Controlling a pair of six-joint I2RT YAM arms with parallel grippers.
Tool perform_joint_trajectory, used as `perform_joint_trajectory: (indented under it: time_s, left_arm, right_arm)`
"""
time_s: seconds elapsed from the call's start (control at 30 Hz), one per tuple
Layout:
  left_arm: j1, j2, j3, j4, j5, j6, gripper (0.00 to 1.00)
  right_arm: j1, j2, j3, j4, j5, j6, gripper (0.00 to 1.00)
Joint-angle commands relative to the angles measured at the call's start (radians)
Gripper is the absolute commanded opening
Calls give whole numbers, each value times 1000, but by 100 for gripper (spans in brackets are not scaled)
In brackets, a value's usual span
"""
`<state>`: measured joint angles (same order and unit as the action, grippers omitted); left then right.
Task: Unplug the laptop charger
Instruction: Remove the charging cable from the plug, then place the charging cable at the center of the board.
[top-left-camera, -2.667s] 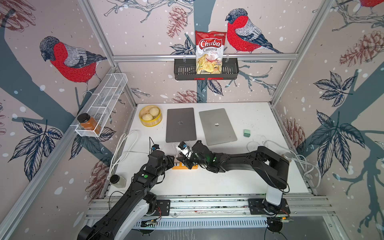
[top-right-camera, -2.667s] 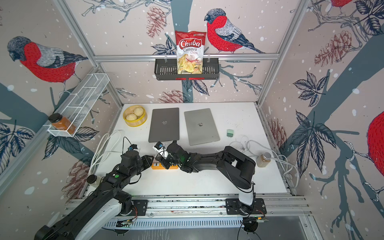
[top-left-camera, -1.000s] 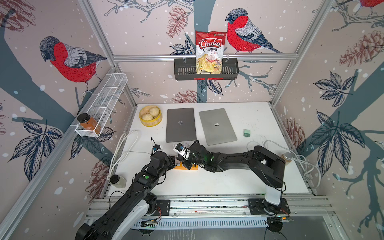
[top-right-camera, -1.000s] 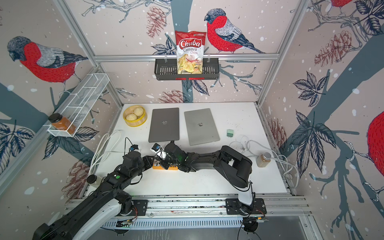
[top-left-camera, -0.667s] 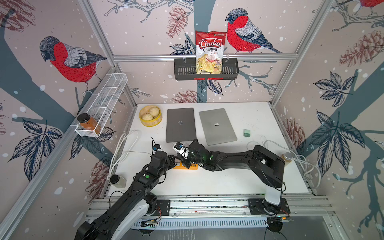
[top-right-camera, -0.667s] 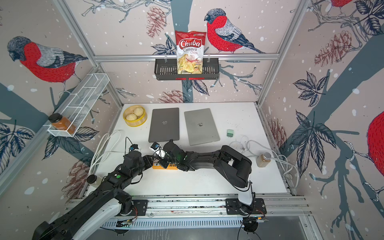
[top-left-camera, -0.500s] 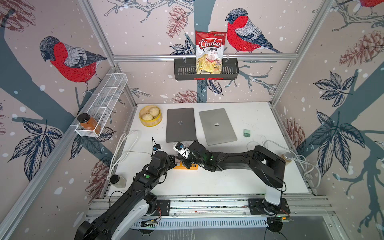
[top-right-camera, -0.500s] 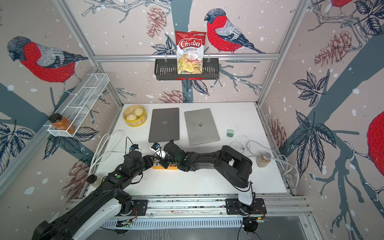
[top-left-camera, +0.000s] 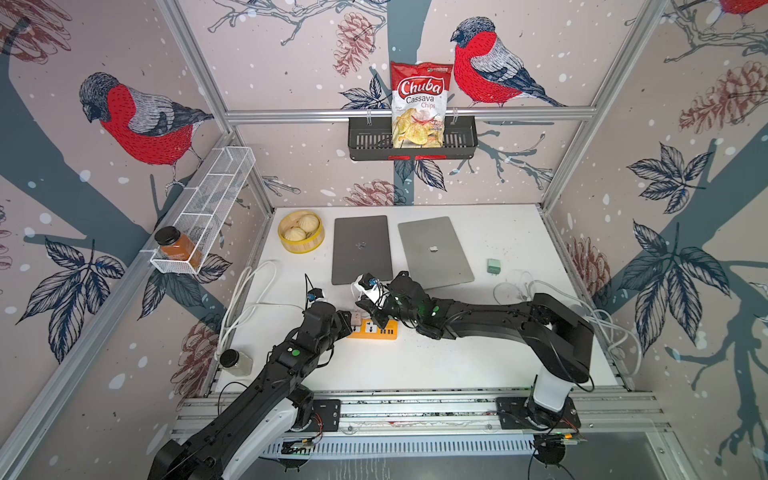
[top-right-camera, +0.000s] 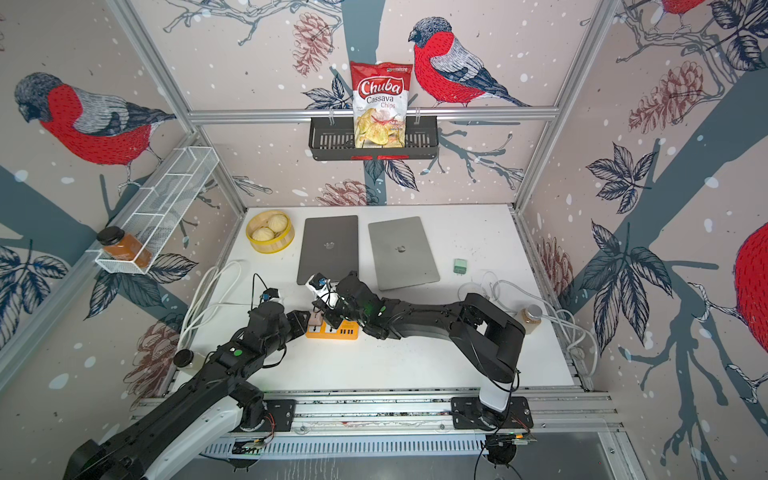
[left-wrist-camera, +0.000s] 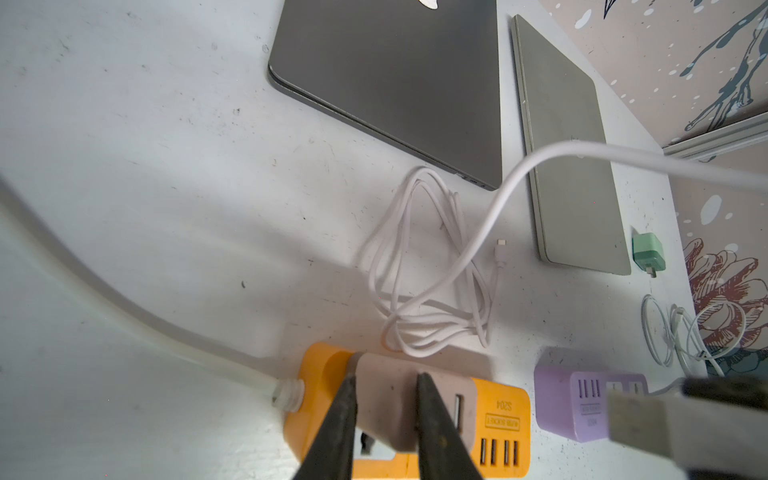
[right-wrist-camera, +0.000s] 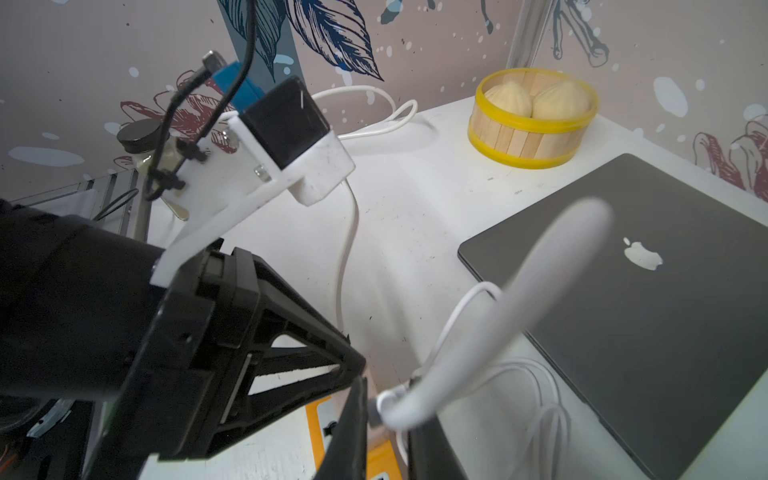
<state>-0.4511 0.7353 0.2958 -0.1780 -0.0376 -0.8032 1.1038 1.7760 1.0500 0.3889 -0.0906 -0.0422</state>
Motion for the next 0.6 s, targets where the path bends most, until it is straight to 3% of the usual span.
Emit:
perform_joint_trajectory:
  time_s: [0.0, 0.23, 0.57]
  left_arm:
    - [-1, -16, -3, -71, -7, 29, 26]
    - [0, -25, 12, -40, 22, 77, 31]
    - [0, -46, 63, -48, 28, 131, 33]
  right_arm:
    - [-33, -17, -11, -87, 50, 41, 6]
    - [-107, -19, -97, -148, 42, 124, 7]
    - [-137, 158, -25, -198, 20, 174, 8]
